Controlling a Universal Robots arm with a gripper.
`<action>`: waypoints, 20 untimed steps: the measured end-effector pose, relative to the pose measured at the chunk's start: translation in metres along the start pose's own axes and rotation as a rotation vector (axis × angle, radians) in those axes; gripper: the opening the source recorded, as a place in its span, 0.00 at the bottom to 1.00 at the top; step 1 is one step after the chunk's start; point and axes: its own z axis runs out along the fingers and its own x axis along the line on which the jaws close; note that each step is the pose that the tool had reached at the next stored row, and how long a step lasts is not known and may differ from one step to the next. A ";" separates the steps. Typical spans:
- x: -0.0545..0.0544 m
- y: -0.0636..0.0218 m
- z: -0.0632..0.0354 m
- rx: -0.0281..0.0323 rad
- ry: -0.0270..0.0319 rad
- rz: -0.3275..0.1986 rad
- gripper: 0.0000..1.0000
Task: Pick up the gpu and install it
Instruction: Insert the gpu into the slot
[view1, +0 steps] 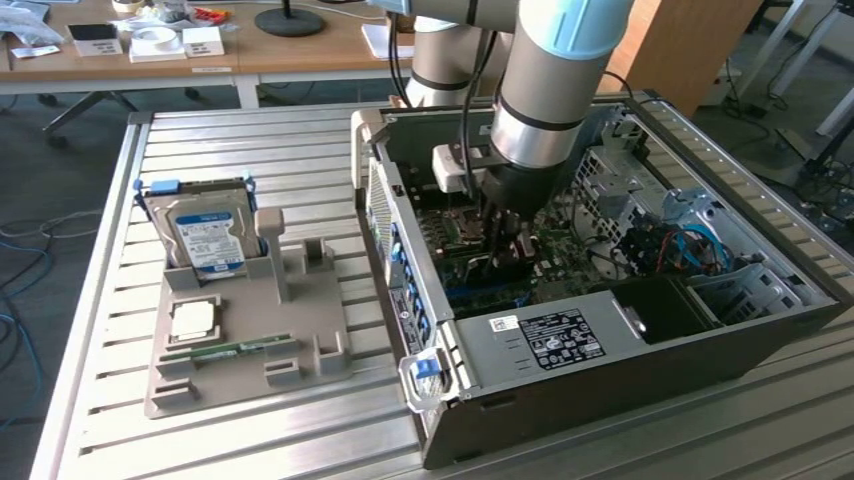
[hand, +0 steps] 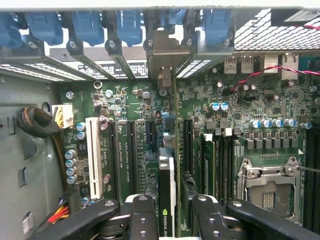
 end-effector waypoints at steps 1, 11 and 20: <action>0.000 0.0000 0.0000 0.0000 0.0001 0.000 0.34; -0.001 0.0001 0.0000 -0.0001 0.0001 0.000 0.34; -0.001 0.0001 -0.0001 -0.0001 0.0002 0.000 0.27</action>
